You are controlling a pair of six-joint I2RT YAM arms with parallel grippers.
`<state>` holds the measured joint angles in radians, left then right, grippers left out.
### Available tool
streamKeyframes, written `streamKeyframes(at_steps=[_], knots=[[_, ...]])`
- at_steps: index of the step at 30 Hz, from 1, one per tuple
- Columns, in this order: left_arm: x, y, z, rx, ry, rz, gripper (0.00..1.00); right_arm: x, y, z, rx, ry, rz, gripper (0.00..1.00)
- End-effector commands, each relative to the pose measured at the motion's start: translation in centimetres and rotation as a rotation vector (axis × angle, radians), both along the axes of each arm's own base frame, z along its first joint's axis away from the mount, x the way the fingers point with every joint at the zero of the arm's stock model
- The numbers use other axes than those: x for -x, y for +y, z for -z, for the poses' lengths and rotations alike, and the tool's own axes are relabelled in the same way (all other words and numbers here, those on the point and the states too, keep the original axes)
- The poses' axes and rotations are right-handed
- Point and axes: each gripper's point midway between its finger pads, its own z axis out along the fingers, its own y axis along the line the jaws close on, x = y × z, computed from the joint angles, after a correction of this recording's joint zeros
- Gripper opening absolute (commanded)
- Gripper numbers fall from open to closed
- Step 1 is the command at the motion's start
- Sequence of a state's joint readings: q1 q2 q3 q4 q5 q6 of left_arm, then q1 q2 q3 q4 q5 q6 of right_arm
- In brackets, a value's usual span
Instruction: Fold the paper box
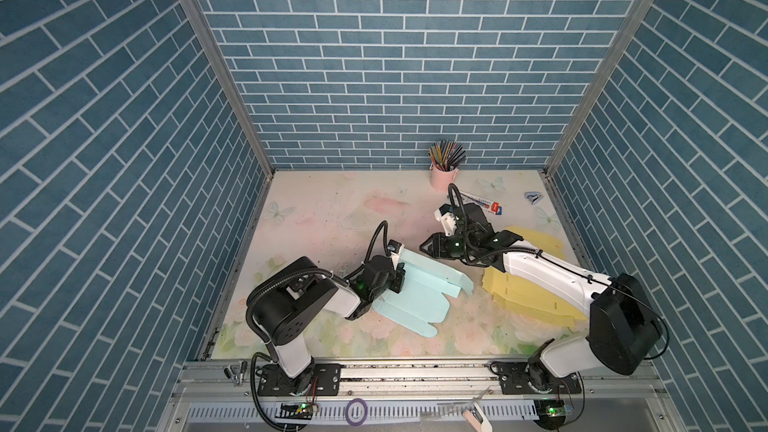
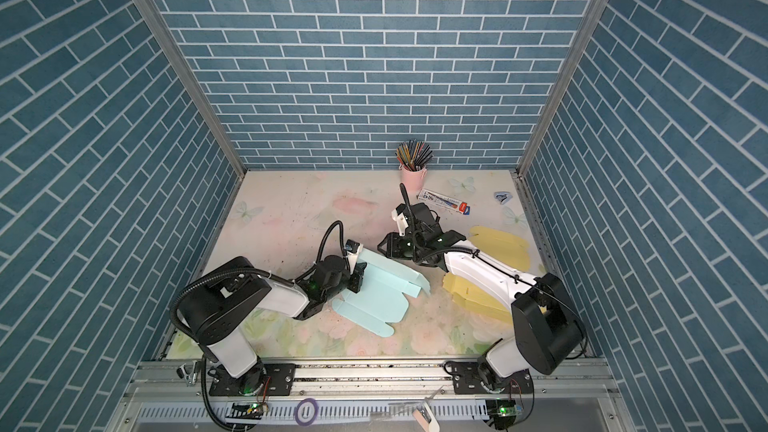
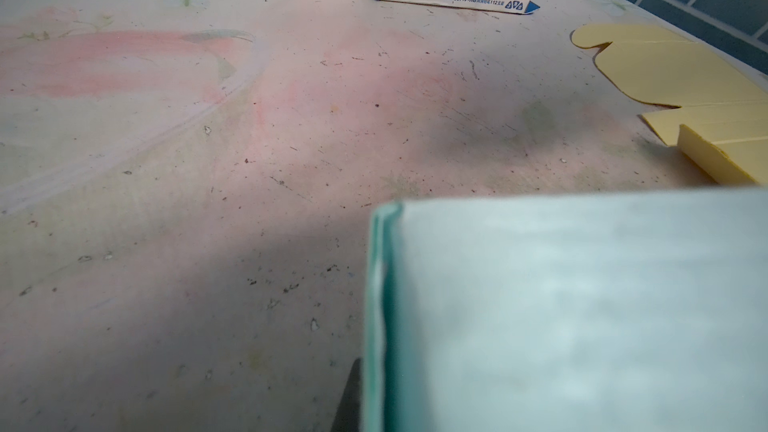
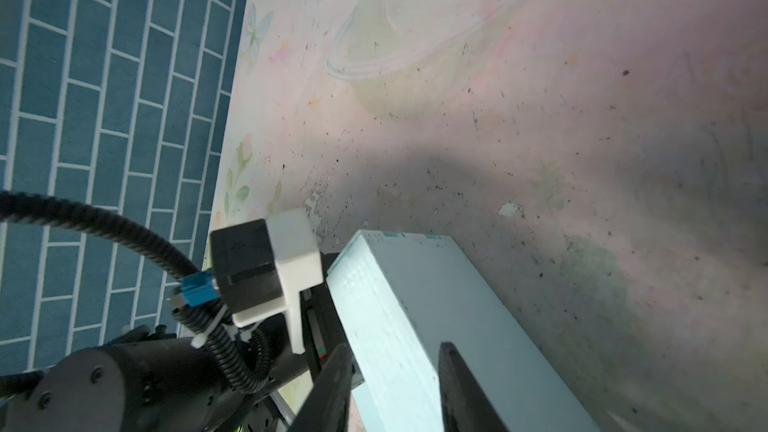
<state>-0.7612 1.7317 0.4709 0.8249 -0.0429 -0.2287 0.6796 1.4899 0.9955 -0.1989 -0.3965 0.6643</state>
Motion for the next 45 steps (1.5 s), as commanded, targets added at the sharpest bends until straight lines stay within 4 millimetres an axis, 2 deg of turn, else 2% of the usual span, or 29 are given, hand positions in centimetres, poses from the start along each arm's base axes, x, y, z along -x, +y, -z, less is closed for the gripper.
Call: streamKeyframes(at_steps=[1,5,11,21,27,39,42,45], knots=[[-0.6,-0.2,-1.0,0.031,-0.02,-0.011,0.11,0.5,0.8,0.7,-0.028,0.018,-0.041,0.36],[-0.6,-0.1,-1.2,0.034,-0.027,-0.018,0.19,0.9,1.4,1.7,-0.026,0.043,-0.059,0.35],[-0.5,0.5,-1.8,0.038,-0.044,-0.033,0.21,1.2,1.5,2.9,0.007,0.058,-0.066,0.35],[0.1,0.7,-2.7,0.048,-0.062,-0.02,0.19,1.3,1.3,4.2,0.056,0.066,-0.057,0.34],[0.4,1.7,-3.3,0.044,-0.079,-0.044,0.19,1.3,1.3,4.7,0.073,0.073,-0.056,0.34],[0.1,1.9,-3.5,0.038,-0.094,-0.059,0.11,1.5,1.5,5.6,0.096,0.086,-0.057,0.33],[0.2,1.9,-3.5,0.043,-0.094,-0.057,0.07,1.6,1.8,5.5,0.093,0.084,-0.062,0.33],[0.3,1.9,-3.9,0.052,-0.095,-0.058,0.04,1.5,2.2,4.0,0.074,0.063,-0.067,0.33]])
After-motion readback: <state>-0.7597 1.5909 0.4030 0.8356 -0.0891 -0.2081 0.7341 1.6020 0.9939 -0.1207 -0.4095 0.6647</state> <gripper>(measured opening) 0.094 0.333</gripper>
